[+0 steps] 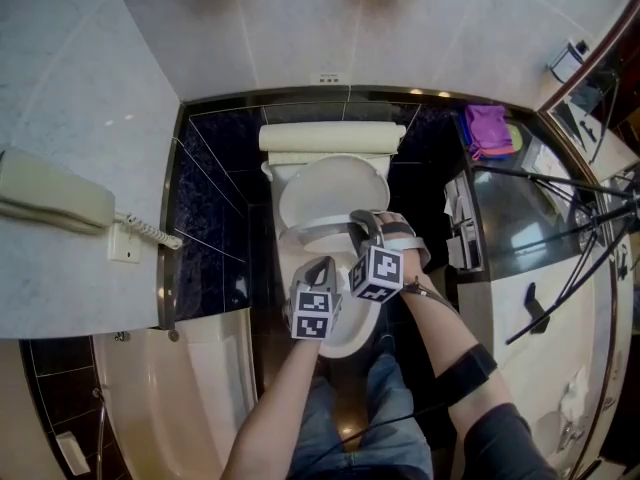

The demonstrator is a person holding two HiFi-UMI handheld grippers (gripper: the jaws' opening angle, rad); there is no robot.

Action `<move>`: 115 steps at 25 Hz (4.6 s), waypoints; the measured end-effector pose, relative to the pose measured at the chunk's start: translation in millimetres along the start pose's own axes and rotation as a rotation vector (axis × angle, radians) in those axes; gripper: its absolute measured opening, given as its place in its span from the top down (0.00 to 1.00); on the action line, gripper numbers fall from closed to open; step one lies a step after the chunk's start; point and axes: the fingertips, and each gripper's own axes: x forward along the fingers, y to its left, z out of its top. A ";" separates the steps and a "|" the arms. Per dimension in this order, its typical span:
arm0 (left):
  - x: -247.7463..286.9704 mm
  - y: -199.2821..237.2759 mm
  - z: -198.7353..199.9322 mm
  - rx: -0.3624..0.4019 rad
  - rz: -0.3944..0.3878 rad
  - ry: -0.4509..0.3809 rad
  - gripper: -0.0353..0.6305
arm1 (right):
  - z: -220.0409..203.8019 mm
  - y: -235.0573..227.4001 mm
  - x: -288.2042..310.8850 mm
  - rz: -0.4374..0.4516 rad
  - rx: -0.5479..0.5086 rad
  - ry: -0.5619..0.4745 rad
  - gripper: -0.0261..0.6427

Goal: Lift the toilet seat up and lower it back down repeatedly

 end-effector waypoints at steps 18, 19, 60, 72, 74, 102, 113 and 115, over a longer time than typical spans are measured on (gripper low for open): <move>-25.1 -32.5 -72.5 -0.026 0.079 0.026 0.97 | -17.6 138.6 -73.5 -0.011 0.028 -0.041 0.80; -28.7 -36.5 -83.2 -0.025 0.087 0.029 0.97 | -19.6 148.3 -77.5 -0.005 0.032 -0.047 0.80; 7.9 -73.3 -467.1 0.014 0.162 0.155 0.97 | -246.8 453.8 -36.7 0.042 0.846 -0.076 0.93; 9.5 -83.6 -516.3 -0.041 0.162 0.293 0.97 | -259.7 448.5 -20.8 0.028 0.883 -0.053 0.93; 4.9 -83.6 -517.6 -0.045 0.165 0.302 0.97 | -257.4 447.8 -23.5 0.028 0.881 -0.049 0.93; -285.5 -184.1 -76.9 0.101 0.172 -0.109 0.97 | -76.6 182.2 -359.6 -0.096 0.961 -0.263 0.93; -354.2 -216.2 -24.9 0.132 0.158 -0.209 0.97 | -59.1 177.1 -426.6 -0.129 0.922 -0.315 0.93; -361.0 -216.7 -27.7 0.125 0.168 -0.217 0.97 | -58.9 182.3 -430.5 -0.125 0.919 -0.310 0.93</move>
